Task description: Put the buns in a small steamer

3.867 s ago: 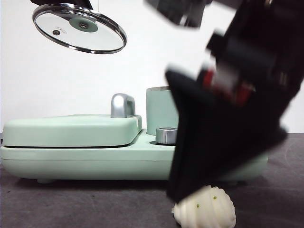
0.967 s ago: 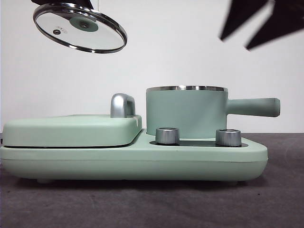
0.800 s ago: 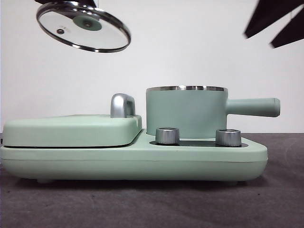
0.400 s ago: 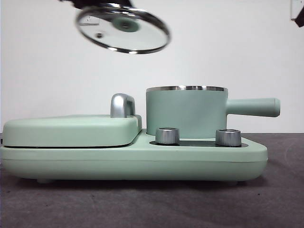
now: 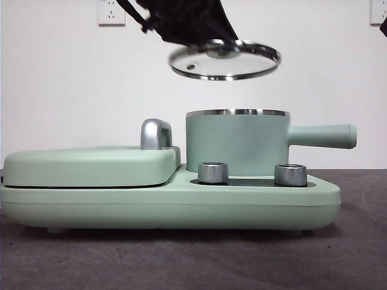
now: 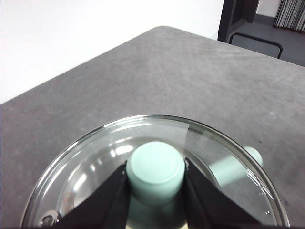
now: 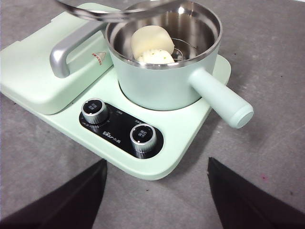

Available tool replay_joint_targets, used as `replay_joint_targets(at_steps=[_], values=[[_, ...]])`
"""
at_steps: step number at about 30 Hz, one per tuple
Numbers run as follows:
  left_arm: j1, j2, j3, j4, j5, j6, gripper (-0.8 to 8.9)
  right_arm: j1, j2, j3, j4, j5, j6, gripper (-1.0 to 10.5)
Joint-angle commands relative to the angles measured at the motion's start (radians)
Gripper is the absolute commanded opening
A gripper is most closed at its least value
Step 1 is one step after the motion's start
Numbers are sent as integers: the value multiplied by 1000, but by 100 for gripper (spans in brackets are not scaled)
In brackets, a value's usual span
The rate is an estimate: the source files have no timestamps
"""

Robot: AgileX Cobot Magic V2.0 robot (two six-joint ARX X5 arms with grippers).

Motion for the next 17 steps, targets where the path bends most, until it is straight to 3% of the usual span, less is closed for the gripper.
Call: replay_joint_targets(at_steps=[1, 17], values=[[-7, 43, 24, 86, 1, -3, 15, 5, 2, 5, 9, -7, 10, 333], [-8, 177, 24, 169, 1, 1, 15, 5, 2, 5, 6, -6, 10, 333]])
